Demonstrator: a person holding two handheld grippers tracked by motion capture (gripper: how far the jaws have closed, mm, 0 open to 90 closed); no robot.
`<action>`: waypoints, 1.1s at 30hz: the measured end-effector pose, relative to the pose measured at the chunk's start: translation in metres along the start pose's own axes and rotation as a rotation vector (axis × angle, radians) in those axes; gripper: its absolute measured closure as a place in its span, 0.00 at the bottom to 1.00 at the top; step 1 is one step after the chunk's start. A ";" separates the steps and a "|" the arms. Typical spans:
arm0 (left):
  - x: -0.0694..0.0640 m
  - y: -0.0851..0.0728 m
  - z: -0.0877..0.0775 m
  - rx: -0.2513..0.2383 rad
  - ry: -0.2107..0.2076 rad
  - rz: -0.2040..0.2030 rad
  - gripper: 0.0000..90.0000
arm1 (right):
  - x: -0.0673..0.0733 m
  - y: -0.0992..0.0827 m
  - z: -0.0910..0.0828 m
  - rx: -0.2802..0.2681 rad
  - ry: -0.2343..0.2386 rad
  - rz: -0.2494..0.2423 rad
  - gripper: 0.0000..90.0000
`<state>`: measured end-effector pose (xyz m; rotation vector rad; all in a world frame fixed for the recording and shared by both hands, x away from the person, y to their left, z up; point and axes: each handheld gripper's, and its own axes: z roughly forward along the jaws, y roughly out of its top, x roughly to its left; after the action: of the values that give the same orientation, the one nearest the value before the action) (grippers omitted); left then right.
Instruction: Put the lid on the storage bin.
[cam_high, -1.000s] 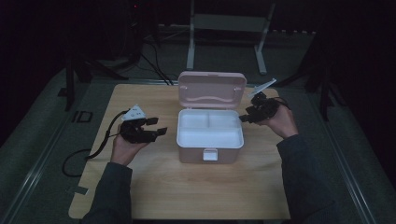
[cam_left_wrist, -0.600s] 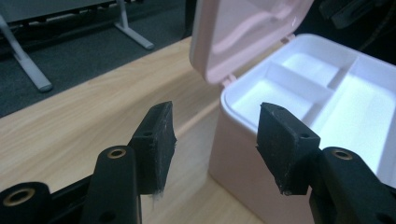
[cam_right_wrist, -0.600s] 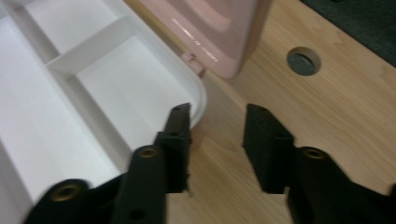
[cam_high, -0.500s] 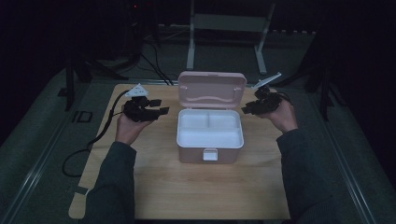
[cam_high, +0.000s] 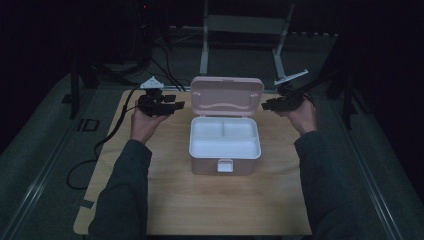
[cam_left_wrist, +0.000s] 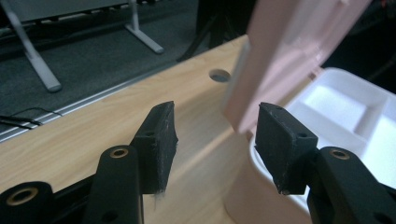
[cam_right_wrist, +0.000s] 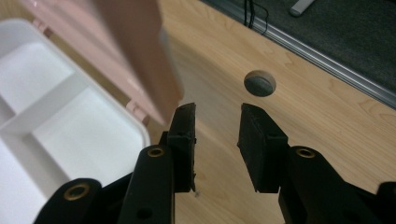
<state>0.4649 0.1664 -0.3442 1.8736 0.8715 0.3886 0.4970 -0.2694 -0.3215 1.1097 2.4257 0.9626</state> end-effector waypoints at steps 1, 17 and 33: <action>0.001 0.006 0.003 -0.005 0.009 -0.005 0.53 | -0.001 0.002 0.002 -0.020 0.002 0.024 0.75; -0.001 0.023 0.023 0.017 0.022 -0.013 0.53 | 0.003 0.015 0.002 -0.060 0.013 0.045 0.74; -0.003 0.023 0.022 0.011 0.032 -0.029 0.53 | 0.006 0.014 0.000 -0.058 0.018 0.041 0.76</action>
<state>0.4850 0.1439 -0.3332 1.8679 0.9228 0.3976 0.5005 -0.2581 -0.3121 1.1389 2.3816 1.0529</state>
